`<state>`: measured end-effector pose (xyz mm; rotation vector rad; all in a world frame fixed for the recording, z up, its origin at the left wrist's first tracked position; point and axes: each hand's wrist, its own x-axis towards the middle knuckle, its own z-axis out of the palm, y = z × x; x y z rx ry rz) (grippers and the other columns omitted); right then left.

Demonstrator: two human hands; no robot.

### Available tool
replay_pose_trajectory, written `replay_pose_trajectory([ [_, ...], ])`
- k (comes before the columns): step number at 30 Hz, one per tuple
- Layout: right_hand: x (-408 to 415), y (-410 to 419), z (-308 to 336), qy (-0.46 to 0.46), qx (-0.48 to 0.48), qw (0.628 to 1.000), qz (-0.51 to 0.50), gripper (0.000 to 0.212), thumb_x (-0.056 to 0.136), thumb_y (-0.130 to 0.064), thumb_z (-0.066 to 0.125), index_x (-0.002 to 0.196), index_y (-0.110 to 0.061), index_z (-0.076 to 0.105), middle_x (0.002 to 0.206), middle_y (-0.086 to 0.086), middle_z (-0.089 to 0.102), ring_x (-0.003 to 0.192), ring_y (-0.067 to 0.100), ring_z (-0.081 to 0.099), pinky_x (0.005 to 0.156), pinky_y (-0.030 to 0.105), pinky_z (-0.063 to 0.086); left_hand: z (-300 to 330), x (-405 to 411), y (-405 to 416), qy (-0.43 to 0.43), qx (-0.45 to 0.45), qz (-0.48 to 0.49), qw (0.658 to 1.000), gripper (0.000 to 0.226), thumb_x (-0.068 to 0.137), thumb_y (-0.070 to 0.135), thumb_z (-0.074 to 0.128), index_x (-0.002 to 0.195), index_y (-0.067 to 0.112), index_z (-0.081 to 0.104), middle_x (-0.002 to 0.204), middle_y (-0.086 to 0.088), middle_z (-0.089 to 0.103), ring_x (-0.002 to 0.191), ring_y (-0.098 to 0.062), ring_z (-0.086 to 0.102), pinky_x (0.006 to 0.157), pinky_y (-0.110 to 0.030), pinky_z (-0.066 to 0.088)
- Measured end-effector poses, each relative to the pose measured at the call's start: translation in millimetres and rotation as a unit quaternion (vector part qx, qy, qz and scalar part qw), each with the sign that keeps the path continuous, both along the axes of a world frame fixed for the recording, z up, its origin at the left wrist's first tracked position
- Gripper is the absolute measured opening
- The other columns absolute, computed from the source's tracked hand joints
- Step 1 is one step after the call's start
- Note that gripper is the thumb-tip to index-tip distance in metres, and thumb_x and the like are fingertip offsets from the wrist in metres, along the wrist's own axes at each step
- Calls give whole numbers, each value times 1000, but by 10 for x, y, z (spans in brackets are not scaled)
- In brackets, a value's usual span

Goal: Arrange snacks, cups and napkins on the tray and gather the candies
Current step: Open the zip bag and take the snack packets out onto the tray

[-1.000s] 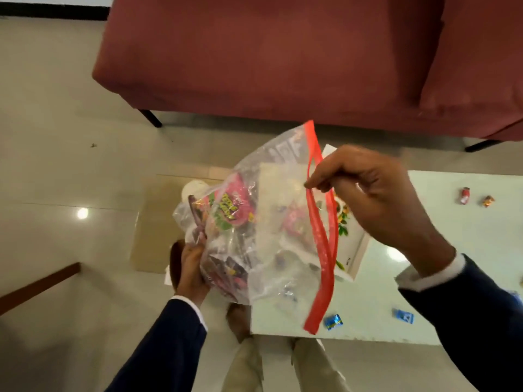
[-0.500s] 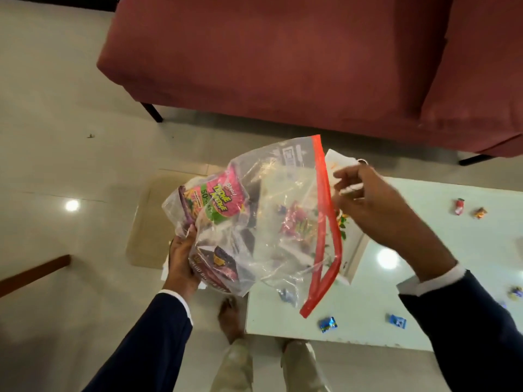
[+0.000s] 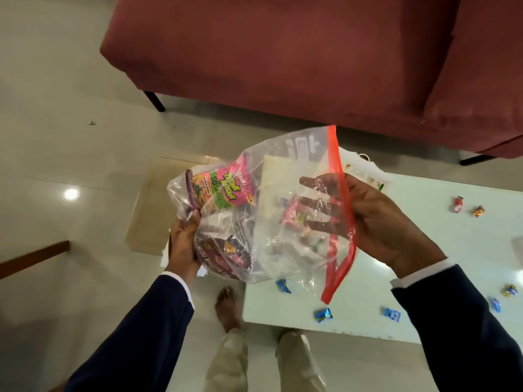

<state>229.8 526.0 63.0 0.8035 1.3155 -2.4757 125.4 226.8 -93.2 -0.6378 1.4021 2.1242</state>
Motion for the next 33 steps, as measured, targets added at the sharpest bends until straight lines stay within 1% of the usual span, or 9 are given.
replay_pose_trajectory([
  [5, 0, -3, -297, -37, -63, 989, 129, 48, 97, 5, 47, 144, -3, 43, 140, 27, 55, 123, 47, 57, 98, 49, 54, 40, -10, 52, 11, -20, -32, 999, 29, 100, 23, 62, 128, 15, 66, 128, -24, 66, 116, -49, 63, 98, -74, 45],
  [7, -112, -38, -490, -123, -35, 988, 89, 42, 102, 1, 40, 144, -4, 43, 142, 30, 50, 120, 41, 60, 104, 49, 50, 66, 5, 83, 19, -21, -61, 998, 26, 100, 22, 62, 125, 16, 67, 123, -21, 70, 112, -45, 67, 94, -67, 52],
  [10, -504, -170, -660, -110, 99, 982, 113, 32, 99, 4, 46, 129, -6, 48, 116, 22, 63, 88, 27, 72, 76, 35, 61, 78, 10, 108, 32, -13, -85, 996, 30, 99, 24, 65, 126, 13, 67, 120, -21, 72, 107, -43, 70, 90, -60, 57],
  [14, -794, -266, -779, -75, 261, 940, 205, 54, 83, -8, 74, 133, -11, 53, 109, 6, 62, 96, 20, 65, 81, 34, 53, 38, 24, 77, 17, 15, -95, 995, 35, 100, 22, 62, 133, 11, 62, 126, -19, 69, 113, -41, 68, 94, -57, 55],
  [16, -785, -323, -832, -62, 328, 902, 273, 30, 80, -16, 69, 109, -20, 64, 104, -1, 65, 83, -3, 64, 78, 20, 55, 19, 37, 57, 10, 26, -109, 994, 29, 101, 20, 59, 129, 15, 66, 123, -16, 71, 111, -38, 69, 94, -56, 56],
  [20, -720, -503, -874, -62, 300, 938, 162, 21, 81, 9, 68, 83, -12, 70, 87, 7, 70, 84, 21, 67, 80, 38, 57, 50, 82, 79, 36, 6, -128, 991, 22, 103, 23, 56, 116, 22, 74, 113, -10, 76, 97, -30, 75, 81, -49, 62],
  [24, -656, -536, -807, -56, 278, 951, 121, 22, 83, 19, 60, 101, 8, 63, 86, 11, 69, 81, 27, 67, 72, 41, 57, 49, 62, 82, 60, -74, -105, 990, 32, 101, 41, 55, 119, 22, 73, 111, -14, 76, 60, -18, 72, 55, -31, 59],
  [29, -404, -364, -652, -64, 230, 970, 46, 18, 79, 0, 76, 87, -6, 61, 92, 10, 69, 77, 23, 70, 68, 39, 61, 30, 12, 96, 85, -99, -76, 989, 37, 100, 45, 57, 121, 17, 70, 113, -19, 74, 69, -28, 71, 66, -42, 60],
  [33, -88, 142, -485, -58, 248, 965, 66, 59, 74, -31, 81, 121, -5, 57, 113, 16, 69, 93, 31, 72, 76, 44, 62, 17, -76, 11, 61, -113, 31, 991, 25, 100, 38, 61, 108, 19, 76, 103, -11, 79, 84, -27, 76, 71, -40, 62],
])
